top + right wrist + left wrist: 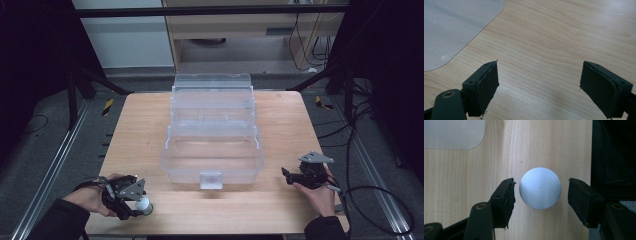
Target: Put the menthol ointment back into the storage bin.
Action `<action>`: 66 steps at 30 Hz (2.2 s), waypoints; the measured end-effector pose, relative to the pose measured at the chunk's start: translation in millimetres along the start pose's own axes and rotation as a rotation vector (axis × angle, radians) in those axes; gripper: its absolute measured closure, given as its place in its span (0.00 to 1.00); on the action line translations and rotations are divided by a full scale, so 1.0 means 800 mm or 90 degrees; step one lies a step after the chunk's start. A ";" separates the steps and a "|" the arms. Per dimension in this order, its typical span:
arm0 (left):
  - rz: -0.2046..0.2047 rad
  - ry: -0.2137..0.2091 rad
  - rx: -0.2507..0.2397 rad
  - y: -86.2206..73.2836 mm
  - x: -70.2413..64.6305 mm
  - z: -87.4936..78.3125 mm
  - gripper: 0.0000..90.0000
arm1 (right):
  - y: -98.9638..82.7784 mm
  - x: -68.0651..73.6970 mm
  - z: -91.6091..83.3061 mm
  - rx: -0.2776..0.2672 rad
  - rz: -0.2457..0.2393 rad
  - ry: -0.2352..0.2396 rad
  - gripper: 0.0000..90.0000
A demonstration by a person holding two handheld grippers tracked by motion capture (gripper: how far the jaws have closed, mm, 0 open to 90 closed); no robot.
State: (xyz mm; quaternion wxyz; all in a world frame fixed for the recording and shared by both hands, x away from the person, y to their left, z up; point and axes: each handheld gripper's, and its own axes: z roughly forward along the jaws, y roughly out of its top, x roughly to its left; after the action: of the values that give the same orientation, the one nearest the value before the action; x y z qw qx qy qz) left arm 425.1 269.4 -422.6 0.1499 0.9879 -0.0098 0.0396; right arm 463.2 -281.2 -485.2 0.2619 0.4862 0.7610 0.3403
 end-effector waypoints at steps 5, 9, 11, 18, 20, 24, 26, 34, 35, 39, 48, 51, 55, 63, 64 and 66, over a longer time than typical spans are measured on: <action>0.004 -0.006 0.009 0.004 0.002 0.004 0.47 | 0.000 0.000 0.001 0.002 -0.002 0.003 0.17; 0.007 -0.009 0.017 0.007 0.003 0.007 0.48 | 0.000 0.000 0.001 0.003 -0.003 0.004 0.17; 0.011 -0.012 0.024 0.009 0.005 0.009 0.49 | 0.000 0.000 0.001 0.004 -0.002 0.005 0.17; 0.012 -0.020 0.040 0.012 0.007 0.014 0.51 | 0.000 0.001 0.001 0.006 -0.002 0.008 0.17; 0.012 -0.024 0.044 0.013 0.008 0.014 0.52 | 0.000 0.001 0.001 0.007 -0.003 0.007 0.17; 0.018 -0.023 0.053 0.015 0.009 0.013 0.55 | -0.001 0.001 0.002 0.008 -0.007 0.009 0.17; 0.018 -0.022 0.056 0.016 0.010 0.013 0.55 | -0.001 0.001 0.002 0.009 -0.005 0.010 0.17; 0.010 -0.002 0.054 0.022 0.014 -0.004 0.55 | -0.001 0.002 0.002 0.007 -0.006 0.010 0.17; 0.009 0.003 0.047 0.024 0.016 -0.010 0.56 | -0.001 0.002 0.002 0.006 -0.007 0.010 0.17; -0.003 0.011 0.049 0.028 0.023 -0.024 0.56 | -0.002 0.003 0.002 0.007 -0.007 0.012 0.17; -0.024 0.022 0.041 0.036 0.031 -0.048 0.56 | -0.001 0.003 0.004 0.009 -0.009 0.016 0.17; -0.027 0.029 0.032 0.039 0.034 -0.057 0.56 | -0.001 0.002 0.004 0.009 -0.010 0.014 0.17; -0.032 0.036 0.017 0.041 0.041 -0.068 0.56 | -0.001 0.002 0.003 0.007 -0.006 0.016 0.17; -0.036 0.045 0.007 0.044 0.053 -0.085 0.56 | -0.001 0.002 0.004 0.010 -0.009 0.015 0.17; -0.037 0.044 0.005 0.045 0.055 -0.088 0.56 | -0.001 0.002 0.003 0.009 -0.009 0.014 0.17; -0.036 0.047 0.007 0.048 0.058 -0.093 0.56 | -0.001 0.002 0.003 0.010 -0.005 0.014 0.17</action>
State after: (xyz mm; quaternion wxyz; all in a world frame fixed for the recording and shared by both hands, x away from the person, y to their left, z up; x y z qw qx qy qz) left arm 464.1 254.7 -336.8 0.1460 0.9864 0.0241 0.0722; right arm 464.1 -279.4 -487.6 0.2509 0.4818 0.7683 0.3386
